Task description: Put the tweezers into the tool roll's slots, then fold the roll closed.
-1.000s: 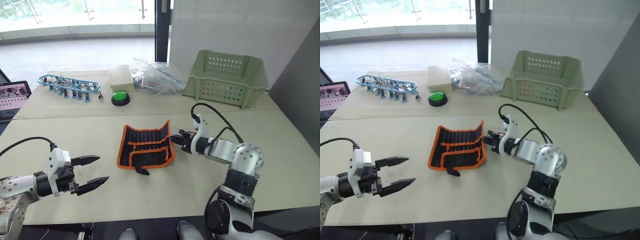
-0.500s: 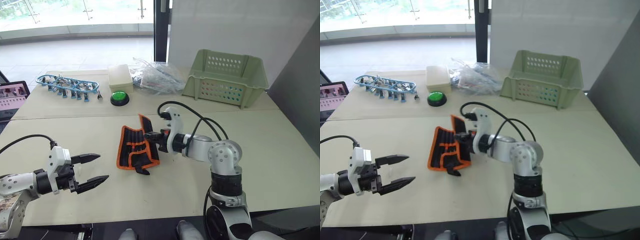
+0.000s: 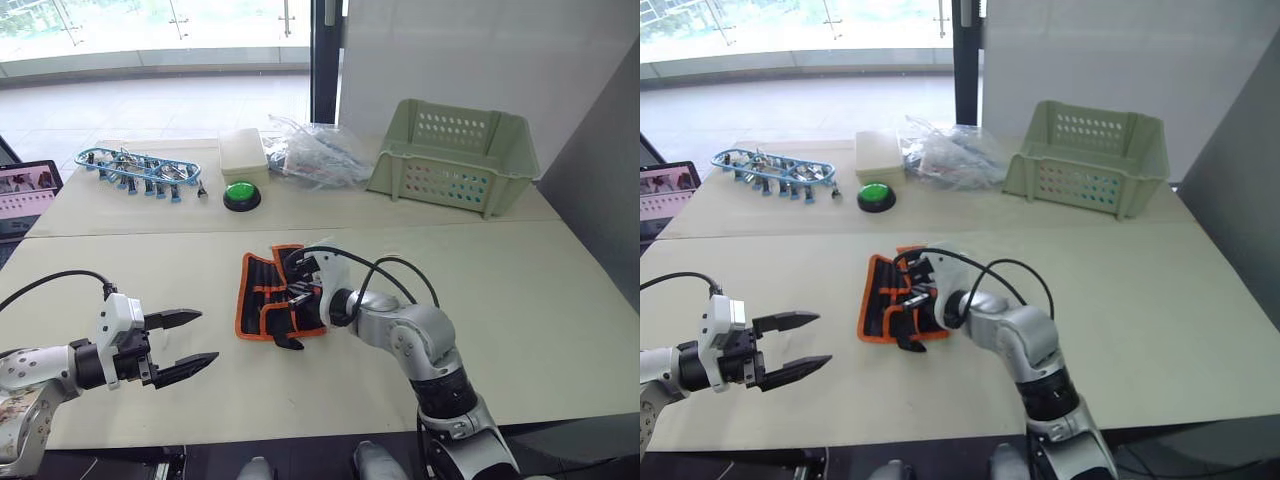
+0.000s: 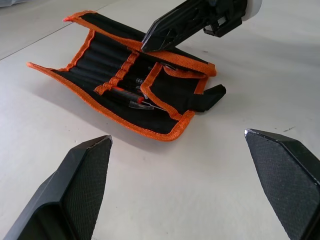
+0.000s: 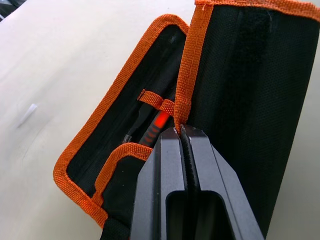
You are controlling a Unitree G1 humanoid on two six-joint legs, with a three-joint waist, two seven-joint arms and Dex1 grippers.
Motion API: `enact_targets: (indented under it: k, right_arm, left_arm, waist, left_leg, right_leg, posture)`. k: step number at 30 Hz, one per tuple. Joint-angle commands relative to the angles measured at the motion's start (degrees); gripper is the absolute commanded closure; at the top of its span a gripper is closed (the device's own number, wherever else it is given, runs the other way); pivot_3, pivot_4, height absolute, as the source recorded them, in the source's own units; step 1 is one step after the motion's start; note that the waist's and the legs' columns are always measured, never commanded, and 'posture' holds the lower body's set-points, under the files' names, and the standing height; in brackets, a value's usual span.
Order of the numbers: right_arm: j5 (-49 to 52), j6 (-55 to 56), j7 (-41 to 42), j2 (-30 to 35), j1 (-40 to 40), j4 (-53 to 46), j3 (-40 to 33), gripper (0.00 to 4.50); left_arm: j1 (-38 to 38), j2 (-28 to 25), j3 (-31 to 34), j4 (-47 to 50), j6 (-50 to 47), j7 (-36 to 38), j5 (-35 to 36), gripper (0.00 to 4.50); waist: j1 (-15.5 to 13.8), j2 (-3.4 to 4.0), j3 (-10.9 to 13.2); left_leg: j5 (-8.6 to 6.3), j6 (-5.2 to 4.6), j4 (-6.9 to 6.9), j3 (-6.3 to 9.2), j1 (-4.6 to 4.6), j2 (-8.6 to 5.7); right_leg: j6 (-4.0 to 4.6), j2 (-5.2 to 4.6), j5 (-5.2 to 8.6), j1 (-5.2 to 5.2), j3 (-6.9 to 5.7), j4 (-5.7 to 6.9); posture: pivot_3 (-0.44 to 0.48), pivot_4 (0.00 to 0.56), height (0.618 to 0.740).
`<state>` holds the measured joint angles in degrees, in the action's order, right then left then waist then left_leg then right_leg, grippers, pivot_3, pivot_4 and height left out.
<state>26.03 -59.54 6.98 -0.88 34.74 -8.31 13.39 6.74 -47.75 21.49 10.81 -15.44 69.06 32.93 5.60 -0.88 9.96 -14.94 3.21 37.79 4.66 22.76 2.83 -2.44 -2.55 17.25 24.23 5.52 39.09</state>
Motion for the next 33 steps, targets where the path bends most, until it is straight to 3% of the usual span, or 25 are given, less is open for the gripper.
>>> enact_targets:
  k: [1, 8, 9, 16, 19, 25, 28, 33]
  right_arm:
    - [-1.66, 2.32, -0.29, -1.75, -0.93, 1.87, -0.27, 4.49]
    - [-5.28, 5.34, -1.05, -4.66, -1.77, 8.47, -1.24, 4.49]
    - [-5.30, 5.24, -0.43, -4.54, -1.95, 8.52, -1.09, 3.92]
    - [-1.50, 2.81, 2.56, -3.57, 0.75, 4.01, -6.33, 1.63]
    - [-0.36, 3.01, 5.24, -1.53, 2.16, 1.98, -7.34, 1.63]
    - [-1.15, 13.23, 18.74, 6.46, 2.33, 1.06, -3.98, 1.63]
    - [-4.43, 20.08, 22.72, 9.09, 1.51, 4.50, -2.42, 2.43]
    - [-7.43, 31.88, 30.59, 11.58, 0.28, 9.94, -0.27, 4.17]
  left_arm:
    - [0.33, -0.95, 1.12, 1.72, -0.54, -0.09, 0.72, 0.00]
    - [0.75, -0.96, 1.31, 2.19, -0.73, -0.05, 0.92, 0.00]
    - [0.75, -0.95, 1.32, 2.29, -0.83, -0.05, 0.94, 0.00]
    - [0.77, -0.84, 1.50, 2.43, -1.04, -0.13, 0.94, 0.00]
    - [0.90, -0.69, 1.48, 2.45, -0.95, -0.27, 0.90, 0.00]
    - [0.48, 0.36, 1.10, 2.66, -2.24, -2.07, 1.82, 0.00]
    - [-0.66, 1.30, 0.97, 3.45, -6.74, -5.13, 4.43, 0.00]
    - [-3.02, 4.82, 1.27, 4.92, -15.85, -14.60, 8.79, 0.00]
  waist:
    - [-0.01, 0.00, 0.00]
    - [0.09, -0.01, -0.01]
    - [0.08, 0.00, -0.01]
    - [-0.34, -0.01, -0.01]
    - [-0.38, -0.01, -0.01]
    - [0.01, -0.01, -0.01]
    - [0.21, -0.01, -0.01]
    - [-0.21, -0.04, -0.01]
  left_leg:
    - [0.00, 0.00, 0.00, 0.00, -0.01, 0.00]
    - [0.00, 0.00, 0.00, 0.00, -0.05, 0.00]
    - [0.00, 0.00, 0.00, 0.00, -0.07, 0.00]
    - [0.04, 0.06, 0.02, 0.00, -0.25, 0.00]
    - [0.05, 0.08, 0.03, 0.00, -0.22, 0.00]
    - [0.05, 0.08, 0.02, 0.00, -0.13, 0.00]
    - [0.05, 0.07, 0.01, 0.00, -0.14, 0.01]
    - [0.05, 0.08, 0.06, 0.00, -0.15, -0.02]
  right_leg:
    - [0.00, 0.00, 0.00, 0.00, -0.01, 0.01]
    - [0.01, 0.01, 0.00, -0.02, 0.00, 0.05]
    - [0.01, 0.01, -0.01, -0.03, 0.00, 0.06]
    - [0.01, 0.00, -0.01, -0.23, 0.00, 0.10]
    - [0.01, 0.00, -0.01, -0.20, 0.00, 0.10]
    - [0.01, 0.01, -0.01, -0.09, -0.01, 0.10]
    - [0.02, 0.03, -0.01, -0.06, 0.00, 0.13]
    - [0.01, -0.03, -0.01, -0.15, 0.00, 0.12]
  posture:
    - [0.000, 0.150, 0.713]
    - [0.000, 0.150, 0.713]
    - [0.000, 0.150, 0.713]
    - [0.000, 0.150, 0.713]
    - [0.000, 0.150, 0.713]
    - [0.000, 0.150, 0.713]
    - [0.000, 0.150, 0.713]
    - [0.000, 0.150, 0.713]
